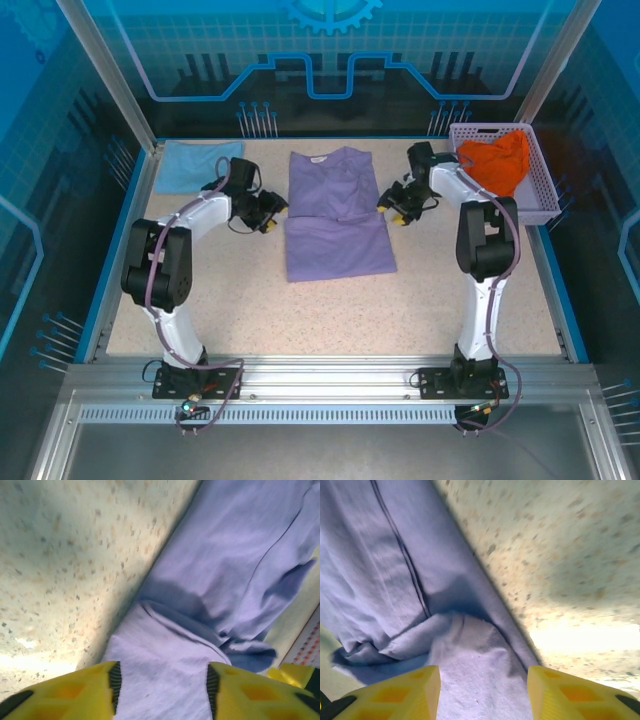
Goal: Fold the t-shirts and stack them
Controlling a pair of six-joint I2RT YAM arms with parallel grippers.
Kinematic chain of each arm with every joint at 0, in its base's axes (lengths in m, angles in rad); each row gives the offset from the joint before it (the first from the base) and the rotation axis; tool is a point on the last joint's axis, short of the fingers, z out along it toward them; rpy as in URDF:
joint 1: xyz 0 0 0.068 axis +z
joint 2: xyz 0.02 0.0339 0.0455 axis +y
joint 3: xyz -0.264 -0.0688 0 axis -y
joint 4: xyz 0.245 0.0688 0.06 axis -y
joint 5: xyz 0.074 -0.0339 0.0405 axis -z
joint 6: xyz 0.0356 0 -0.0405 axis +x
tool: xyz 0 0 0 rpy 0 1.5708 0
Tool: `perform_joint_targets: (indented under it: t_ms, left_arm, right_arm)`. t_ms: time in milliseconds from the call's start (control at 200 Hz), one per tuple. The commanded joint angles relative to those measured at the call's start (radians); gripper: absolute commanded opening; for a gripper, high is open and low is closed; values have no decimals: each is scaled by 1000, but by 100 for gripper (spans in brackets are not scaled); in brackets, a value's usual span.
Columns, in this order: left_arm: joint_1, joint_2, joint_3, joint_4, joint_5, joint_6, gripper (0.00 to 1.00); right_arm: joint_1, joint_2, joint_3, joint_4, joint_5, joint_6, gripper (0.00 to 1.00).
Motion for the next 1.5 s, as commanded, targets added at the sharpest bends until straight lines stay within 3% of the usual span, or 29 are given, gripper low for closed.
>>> perform_joint_targets:
  t_ms: [0,100,205,290,370,460,555,725,910,1100,1201,1311,1401,1496]
  left_arm:
    - [-5,-107,36,-56,-54,49,57]
    - [-59,-189,-11,-68,-87,80,55]
    - [-168,-236,-91,-26,-74,101,45]
    - [-277,-220,-103,-28,-67,139,38]
    - [-353,-186,-107,-20,-80,157,36]
    - [-396,-130,-112,2,-76,169,35]
    - [-418,-80,-131,-20,-150,199,33]
    - [-422,-62,-279,18,-183,189,33]
    - [-483,-133,-438,48,-167,153,33]
    - [-572,-267,-580,41,-178,69,33]
    - [-577,-372,-601,6,-156,47,38]
    - [-555,-477,-471,-175,-249,118,44]
    - [-499,-507,-378,-206,-274,180,37]
    - [-410,-449,-299,-194,-255,219,26]
  right_arm:
    - [-29,-139,-50,-17,12,8,51]
    - [-17,-303,-253,80,26,27,50]
    - [43,-447,-487,229,10,56,39]
    - [117,-479,-587,316,-13,68,26]
    - [182,-454,-603,332,8,66,20]
    - [220,-406,-609,347,22,75,19]
    - [236,-369,-627,356,26,96,19]
    - [262,-373,-704,372,51,97,19]
    - [303,-448,-804,351,70,112,20]
    - [343,-620,-1033,399,85,188,24]
    - [353,-745,-1050,337,108,186,33]
    - [351,-865,-960,202,176,160,39]
    - [343,-898,-874,162,255,146,48]
    - [307,-825,-786,192,243,128,42]
